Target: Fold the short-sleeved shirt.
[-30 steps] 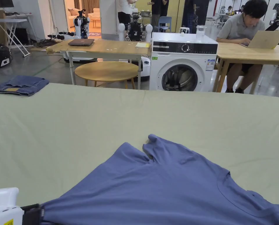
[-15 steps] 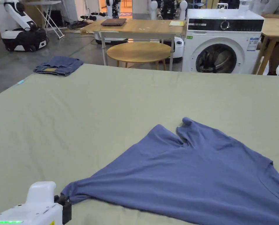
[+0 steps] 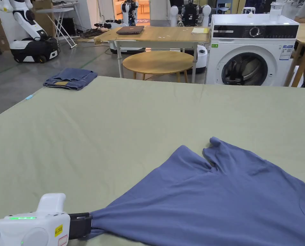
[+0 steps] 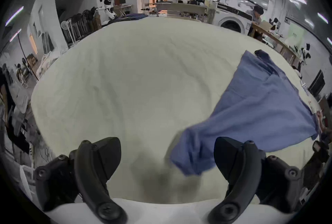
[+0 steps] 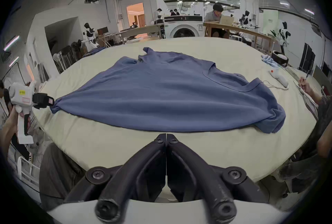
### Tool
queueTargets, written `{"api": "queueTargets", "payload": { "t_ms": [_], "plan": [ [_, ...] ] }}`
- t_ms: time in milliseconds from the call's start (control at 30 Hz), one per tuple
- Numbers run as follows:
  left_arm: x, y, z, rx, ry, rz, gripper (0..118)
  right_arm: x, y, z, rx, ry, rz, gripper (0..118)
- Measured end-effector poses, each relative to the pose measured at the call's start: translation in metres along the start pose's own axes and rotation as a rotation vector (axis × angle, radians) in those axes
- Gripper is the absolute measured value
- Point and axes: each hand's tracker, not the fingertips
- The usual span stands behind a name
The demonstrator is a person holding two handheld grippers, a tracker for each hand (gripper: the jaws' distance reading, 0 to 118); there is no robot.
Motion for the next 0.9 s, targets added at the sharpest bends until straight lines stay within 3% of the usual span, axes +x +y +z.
{"api": "queueTargets", "payload": {
  "t_ms": [67,133,167,200,233,267,433,600,733,800,900],
  "plan": [
    [-0.001,0.005,-0.019,-0.038,-0.031,-0.017,101,0.001,0.0,-0.003,-0.011,0.003,-0.009,0],
    [0.003,0.007,-0.03,-0.11,-0.061,-0.057,72,0.0,0.001,-0.006,-0.022,0.003,-0.013,0],
    [0.005,0.006,-0.03,-0.12,-0.089,-0.077,67,0.001,0.001,-0.007,-0.027,0.0,-0.011,0],
    [0.008,0.005,-0.026,-0.08,-0.045,-0.125,51,0.0,0.003,-0.009,-0.033,-0.004,-0.01,0],
    [0.01,0.007,-0.023,-0.084,-0.059,-0.158,11,-0.001,0.005,-0.011,-0.034,-0.007,-0.009,0],
    [0.01,0.009,-0.019,-0.087,-0.089,-0.145,0,0.001,0.008,-0.013,-0.033,-0.007,-0.012,0],
    [0.011,0.012,-0.01,-0.057,-0.104,-0.132,0,0.015,0.053,-0.04,-0.02,0.003,-0.018,0],
    [0.018,0.007,0.002,-0.019,-0.104,-0.085,0,0.043,0.14,-0.117,0.012,-0.029,0.067,0],
    [0.018,0.006,-0.001,-0.026,-0.107,-0.053,0,0.06,0.209,-0.2,-0.065,-0.024,0.088,0],
    [0.019,0.006,-0.004,-0.032,-0.097,-0.053,0,0.063,0.233,-0.237,-0.124,-0.025,0.154,0],
    [0.019,0.005,-0.008,-0.051,-0.1,-0.041,0,0.066,0.256,-0.278,-0.182,0.013,0.157,0]
  ]
}}
